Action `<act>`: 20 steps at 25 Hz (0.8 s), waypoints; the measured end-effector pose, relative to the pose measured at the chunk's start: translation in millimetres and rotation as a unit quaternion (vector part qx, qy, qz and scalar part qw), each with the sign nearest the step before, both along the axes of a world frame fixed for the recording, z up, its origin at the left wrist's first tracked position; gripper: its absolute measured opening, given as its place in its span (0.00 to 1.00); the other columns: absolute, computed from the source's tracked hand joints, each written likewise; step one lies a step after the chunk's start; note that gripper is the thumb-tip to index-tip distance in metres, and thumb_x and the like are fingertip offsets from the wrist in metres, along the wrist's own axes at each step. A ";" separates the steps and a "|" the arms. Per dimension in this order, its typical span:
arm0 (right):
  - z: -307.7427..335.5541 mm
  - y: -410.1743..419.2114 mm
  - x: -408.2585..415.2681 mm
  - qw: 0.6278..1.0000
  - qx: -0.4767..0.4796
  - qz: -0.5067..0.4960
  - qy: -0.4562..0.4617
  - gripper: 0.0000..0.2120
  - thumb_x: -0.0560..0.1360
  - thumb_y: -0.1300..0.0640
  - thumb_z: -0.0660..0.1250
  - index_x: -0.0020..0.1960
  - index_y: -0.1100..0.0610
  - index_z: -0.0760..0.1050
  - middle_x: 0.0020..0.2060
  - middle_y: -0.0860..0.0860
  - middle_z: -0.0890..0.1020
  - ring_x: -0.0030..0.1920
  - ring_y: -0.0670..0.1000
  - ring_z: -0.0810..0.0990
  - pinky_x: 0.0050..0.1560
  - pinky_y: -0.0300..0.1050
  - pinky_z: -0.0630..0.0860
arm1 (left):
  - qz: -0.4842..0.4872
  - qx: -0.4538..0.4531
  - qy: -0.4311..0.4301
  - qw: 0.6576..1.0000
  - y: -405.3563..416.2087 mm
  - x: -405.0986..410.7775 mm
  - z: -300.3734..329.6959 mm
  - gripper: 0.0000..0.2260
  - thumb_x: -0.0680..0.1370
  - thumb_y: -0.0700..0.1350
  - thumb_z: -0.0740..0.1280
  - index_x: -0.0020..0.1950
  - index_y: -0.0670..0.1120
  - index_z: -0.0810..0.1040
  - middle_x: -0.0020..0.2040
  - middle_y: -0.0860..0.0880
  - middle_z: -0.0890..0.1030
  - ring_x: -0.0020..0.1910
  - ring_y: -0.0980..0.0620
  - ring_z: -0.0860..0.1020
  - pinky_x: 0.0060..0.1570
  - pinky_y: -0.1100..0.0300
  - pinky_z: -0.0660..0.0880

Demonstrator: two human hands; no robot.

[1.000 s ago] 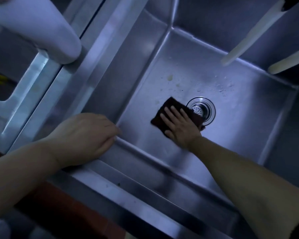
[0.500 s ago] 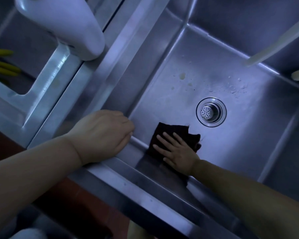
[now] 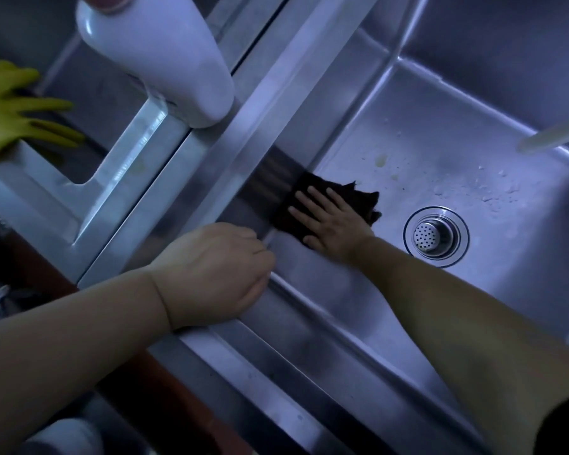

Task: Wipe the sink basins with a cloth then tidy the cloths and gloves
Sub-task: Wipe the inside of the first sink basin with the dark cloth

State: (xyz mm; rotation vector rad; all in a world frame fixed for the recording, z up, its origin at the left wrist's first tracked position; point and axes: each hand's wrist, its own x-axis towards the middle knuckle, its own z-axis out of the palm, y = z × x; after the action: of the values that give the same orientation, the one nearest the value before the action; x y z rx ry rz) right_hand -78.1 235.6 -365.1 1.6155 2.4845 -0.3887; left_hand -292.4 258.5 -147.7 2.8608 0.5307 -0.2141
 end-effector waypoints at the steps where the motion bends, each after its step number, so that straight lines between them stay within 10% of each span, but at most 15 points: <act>1: 0.4 6.0 11.6 0.999 0.010 -0.030 0.002 0.29 0.80 0.42 0.49 0.77 0.49 0.45 0.77 0.52 0.46 0.77 0.56 0.42 0.73 0.53 0.34 | 0.002 0.001 0.000 1.000 0.4 -0.7 -0.4 0.11 0.74 0.48 0.58 0.34 0.48 0.73 0.31 0.50 0.76 0.33 0.46 0.76 0.35 0.55 0.72; 7: 0.3 15.3 17.2 0.987 0.006 -0.160 -0.008 0.30 0.80 0.43 0.49 0.77 0.51 0.43 0.77 0.57 0.45 0.76 0.59 0.40 0.73 0.56 0.35 | 0.011 -0.007 0.003 1.000 0.8 -0.6 -3.1 0.11 0.74 0.47 0.58 0.34 0.47 0.75 0.31 0.49 0.76 0.34 0.46 0.76 0.35 0.54 0.73; 20: -2.9 -25.8 -14.9 0.996 0.005 0.079 0.033 0.28 0.80 0.41 0.52 0.76 0.47 0.51 0.77 0.51 0.52 0.77 0.56 0.46 0.73 0.56 0.34 | 0.007 -0.010 0.015 1.000 -0.3 4.2 0.6 0.11 0.74 0.46 0.59 0.33 0.47 0.74 0.30 0.49 0.76 0.33 0.46 0.76 0.35 0.56 0.76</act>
State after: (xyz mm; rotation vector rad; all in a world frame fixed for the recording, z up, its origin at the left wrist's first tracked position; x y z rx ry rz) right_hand -93.0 209.7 -368.0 1.4180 2.6445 -0.4151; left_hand -288.2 258.2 -147.1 2.8376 0.5506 -0.2589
